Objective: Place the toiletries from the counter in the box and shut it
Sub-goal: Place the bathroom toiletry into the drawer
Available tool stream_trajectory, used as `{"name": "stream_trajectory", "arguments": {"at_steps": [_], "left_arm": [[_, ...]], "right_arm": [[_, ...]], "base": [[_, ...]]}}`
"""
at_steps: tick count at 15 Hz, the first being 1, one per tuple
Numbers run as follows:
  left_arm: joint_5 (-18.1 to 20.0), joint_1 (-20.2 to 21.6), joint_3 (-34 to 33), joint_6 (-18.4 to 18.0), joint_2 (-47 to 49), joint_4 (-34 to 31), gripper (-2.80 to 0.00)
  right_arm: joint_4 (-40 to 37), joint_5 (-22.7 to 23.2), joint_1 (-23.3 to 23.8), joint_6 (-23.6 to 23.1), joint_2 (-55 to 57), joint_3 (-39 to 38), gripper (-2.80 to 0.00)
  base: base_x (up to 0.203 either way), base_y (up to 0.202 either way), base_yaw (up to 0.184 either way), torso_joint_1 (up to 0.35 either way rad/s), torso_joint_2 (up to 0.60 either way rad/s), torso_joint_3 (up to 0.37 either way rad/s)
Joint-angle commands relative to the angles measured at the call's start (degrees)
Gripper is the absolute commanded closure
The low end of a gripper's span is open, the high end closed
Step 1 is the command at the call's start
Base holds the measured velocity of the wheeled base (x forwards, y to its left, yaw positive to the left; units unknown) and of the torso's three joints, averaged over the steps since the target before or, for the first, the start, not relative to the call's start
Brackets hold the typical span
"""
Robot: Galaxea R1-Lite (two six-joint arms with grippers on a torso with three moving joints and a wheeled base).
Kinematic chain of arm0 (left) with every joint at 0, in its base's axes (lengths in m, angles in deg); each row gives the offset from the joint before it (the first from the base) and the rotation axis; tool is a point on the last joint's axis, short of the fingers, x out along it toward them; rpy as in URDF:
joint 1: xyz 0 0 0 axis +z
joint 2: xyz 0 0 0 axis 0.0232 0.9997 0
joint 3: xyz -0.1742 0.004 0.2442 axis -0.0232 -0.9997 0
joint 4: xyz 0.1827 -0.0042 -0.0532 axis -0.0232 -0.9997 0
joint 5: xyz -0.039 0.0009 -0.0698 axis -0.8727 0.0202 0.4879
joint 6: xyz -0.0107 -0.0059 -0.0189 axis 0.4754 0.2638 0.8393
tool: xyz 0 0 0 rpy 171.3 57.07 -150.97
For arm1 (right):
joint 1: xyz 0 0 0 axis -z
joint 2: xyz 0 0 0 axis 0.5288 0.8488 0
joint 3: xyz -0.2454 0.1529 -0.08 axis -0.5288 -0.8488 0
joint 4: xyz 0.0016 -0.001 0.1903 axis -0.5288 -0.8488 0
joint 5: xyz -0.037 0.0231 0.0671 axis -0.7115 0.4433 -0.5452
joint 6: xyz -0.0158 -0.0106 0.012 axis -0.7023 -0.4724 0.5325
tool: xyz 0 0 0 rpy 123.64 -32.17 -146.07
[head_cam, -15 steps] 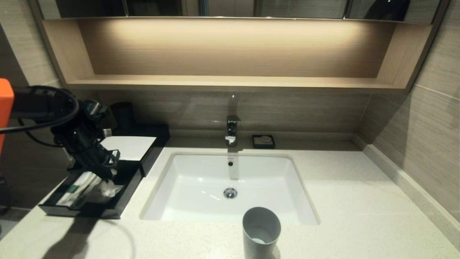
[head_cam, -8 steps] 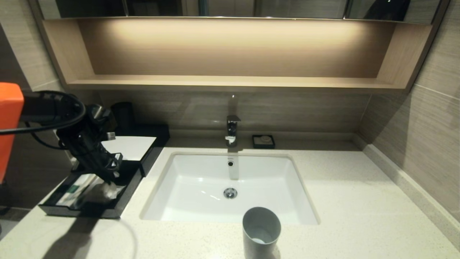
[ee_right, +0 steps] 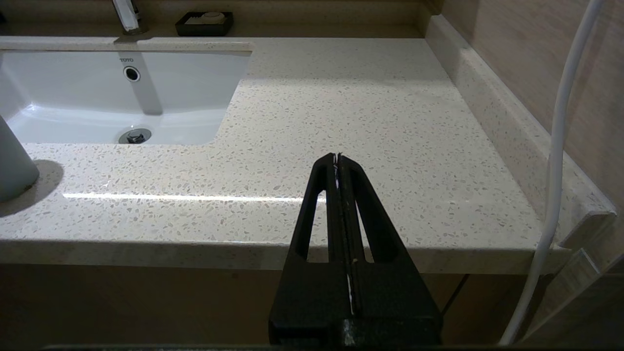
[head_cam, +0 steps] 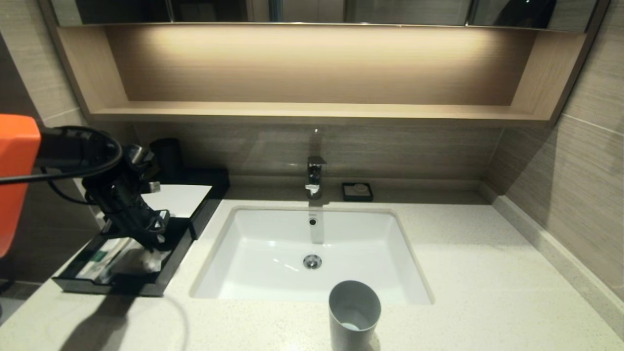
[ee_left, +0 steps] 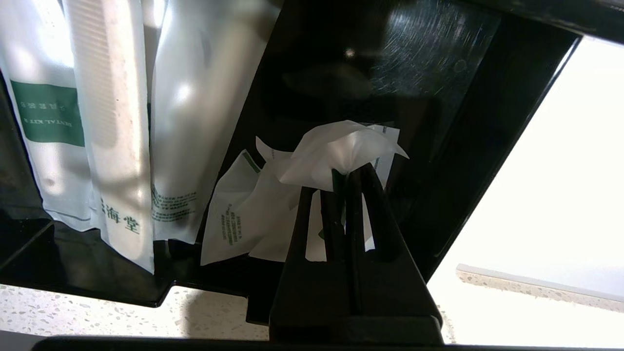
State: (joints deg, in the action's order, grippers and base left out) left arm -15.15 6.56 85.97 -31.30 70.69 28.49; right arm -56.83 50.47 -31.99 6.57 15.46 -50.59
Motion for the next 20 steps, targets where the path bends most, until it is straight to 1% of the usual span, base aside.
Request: {"name": "stream_trajectory", "arguments": {"at_steps": [1, 2, 6, 11, 16, 20], "left_arm": [[0.0, -0.1, 0.1, 0.0, 0.3, -0.2, 0.0], [0.0, -0.1, 0.1, 0.0, 0.3, -0.2, -2.8], [0.0, -0.1, 0.1, -0.1, 0.8, -0.1, -2.8], [-0.2, -0.1, 0.2, -0.1, -1.4, 0.0, -2.8], [-0.3, 0.5, -0.4, -0.1, -8.8, -0.7, -2.8], [-0.2, 1.1, -4.5, -0.1, -16.9, -1.5, -2.8]], "right_arm": [[0.0, 0.0, 0.0, 0.0, 0.0, 0.0, 0.0], [0.0, 0.0, 0.0, 0.0, 0.0, 0.0, 0.0], [0.0, 0.0, 0.0, 0.0, 0.0, 0.0, 0.0], [0.0, 0.0, 0.0, 0.0, 0.0, -0.1, 0.0], [0.0, 0.0, 0.0, 0.0, 0.0, 0.0, 0.0], [0.0, 0.0, 0.0, 0.0, 0.0, 0.0, 0.0]], "base": [[0.0, 0.0, 0.0, 0.0, 0.0, 0.0], [0.0, 0.0, 0.0, 0.0, 0.0, 0.0], [0.0, 0.0, 0.0, 0.0, 0.0, 0.0], [0.0, 0.0, 0.0, 0.0, 0.0, 0.0], [0.0, 0.0, 0.0, 0.0, 0.0, 0.0], [0.0, 0.0, 0.0, 0.0, 0.0, 0.0]]}}
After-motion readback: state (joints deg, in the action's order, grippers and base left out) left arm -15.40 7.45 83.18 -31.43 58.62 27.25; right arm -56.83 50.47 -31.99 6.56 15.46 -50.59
